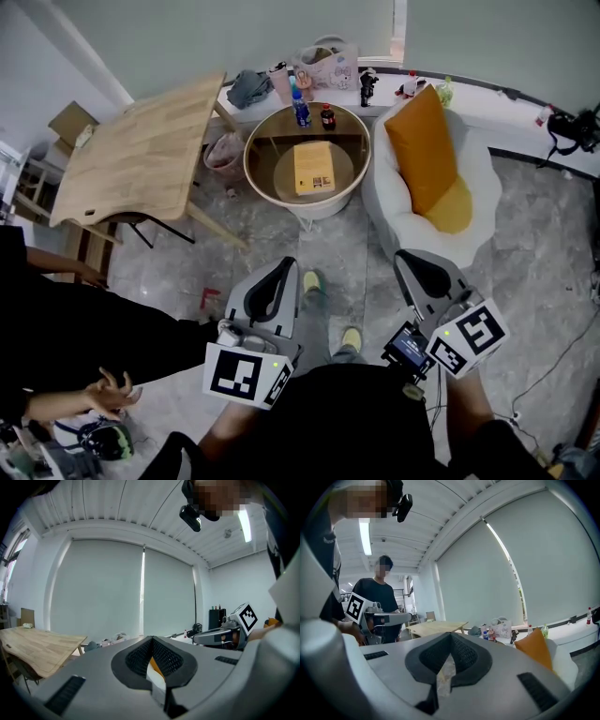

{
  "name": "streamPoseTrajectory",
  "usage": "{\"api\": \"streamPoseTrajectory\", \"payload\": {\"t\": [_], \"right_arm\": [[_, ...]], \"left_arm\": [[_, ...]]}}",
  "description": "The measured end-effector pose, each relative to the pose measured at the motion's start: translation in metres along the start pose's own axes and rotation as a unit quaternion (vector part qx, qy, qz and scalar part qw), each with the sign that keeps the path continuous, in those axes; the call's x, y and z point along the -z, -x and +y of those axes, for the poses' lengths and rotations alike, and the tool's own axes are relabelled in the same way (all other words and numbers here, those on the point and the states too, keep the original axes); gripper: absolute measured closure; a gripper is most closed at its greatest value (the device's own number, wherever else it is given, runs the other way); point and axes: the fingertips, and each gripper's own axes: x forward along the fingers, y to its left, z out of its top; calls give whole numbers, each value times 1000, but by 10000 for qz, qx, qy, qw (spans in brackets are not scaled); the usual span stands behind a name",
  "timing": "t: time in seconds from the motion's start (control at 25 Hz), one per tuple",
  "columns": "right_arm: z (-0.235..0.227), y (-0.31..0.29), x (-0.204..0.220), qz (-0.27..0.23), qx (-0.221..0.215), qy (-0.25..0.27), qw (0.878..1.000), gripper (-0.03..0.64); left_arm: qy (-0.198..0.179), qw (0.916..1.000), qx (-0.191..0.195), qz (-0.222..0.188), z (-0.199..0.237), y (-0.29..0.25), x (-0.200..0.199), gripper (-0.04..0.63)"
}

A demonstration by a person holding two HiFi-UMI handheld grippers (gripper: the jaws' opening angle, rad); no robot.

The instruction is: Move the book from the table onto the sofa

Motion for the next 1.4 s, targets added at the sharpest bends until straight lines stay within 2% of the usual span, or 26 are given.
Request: {"api": "streamPoseTrajectory", "payload": {"t": [0.52,1.0,1.4], "right_arm": [[-7,-32,-14,-19,-14,175,9998,606],[-40,-93,-22,158,62,172,9997,606],[-71,-156,-33,436,67,197,9988,605]], "left_arm": [[70,9998,-76,-139,29,-17,-3,586],[143,9999,96,-14,73,-72,4,586],[403,9991,117,92,124,-129,6,586]]}}
